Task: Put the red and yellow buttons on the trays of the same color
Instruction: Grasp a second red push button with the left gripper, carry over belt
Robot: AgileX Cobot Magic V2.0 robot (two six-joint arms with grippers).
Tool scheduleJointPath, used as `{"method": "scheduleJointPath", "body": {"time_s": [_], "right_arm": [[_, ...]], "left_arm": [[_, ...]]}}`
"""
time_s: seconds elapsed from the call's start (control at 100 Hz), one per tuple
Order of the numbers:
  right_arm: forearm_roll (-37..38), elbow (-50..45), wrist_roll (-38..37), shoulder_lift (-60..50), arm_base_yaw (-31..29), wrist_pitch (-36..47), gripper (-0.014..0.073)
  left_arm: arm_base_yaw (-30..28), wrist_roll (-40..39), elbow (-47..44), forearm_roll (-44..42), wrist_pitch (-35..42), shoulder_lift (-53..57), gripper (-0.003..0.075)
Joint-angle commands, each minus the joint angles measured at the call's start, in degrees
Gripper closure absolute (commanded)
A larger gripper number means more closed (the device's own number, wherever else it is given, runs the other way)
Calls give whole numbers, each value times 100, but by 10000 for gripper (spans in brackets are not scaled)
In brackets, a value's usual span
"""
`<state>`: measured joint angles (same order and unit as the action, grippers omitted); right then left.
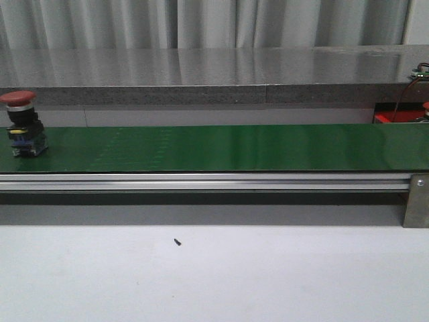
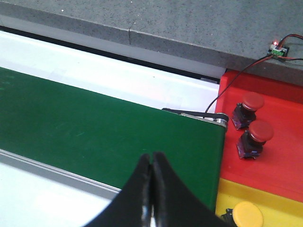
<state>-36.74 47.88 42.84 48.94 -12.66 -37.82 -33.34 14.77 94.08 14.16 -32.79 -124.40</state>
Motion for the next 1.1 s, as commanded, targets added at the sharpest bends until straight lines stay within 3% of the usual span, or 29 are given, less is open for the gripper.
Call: {"method": "scheduleJointPath", "body": {"time_s": [0.0,0.13,0.39,0.53,1.09], "right_arm": [[-209,169,60,-14,12,261,662],[-209,169,60,-14,12,261,662],[-209,169,60,-14,12,261,662],[-209,169,60,-14,12,261,662],[-209,169,60,-14,12,261,662]], "left_arm": [[-2,-42,173,80,201,277,102],[-2,-42,173,105,175,226,162],[-2,-42,173,105,150,260,484],[-2,-42,173,105,107,436,601],[232,-42,-157,470,-915,2330,628]]}}
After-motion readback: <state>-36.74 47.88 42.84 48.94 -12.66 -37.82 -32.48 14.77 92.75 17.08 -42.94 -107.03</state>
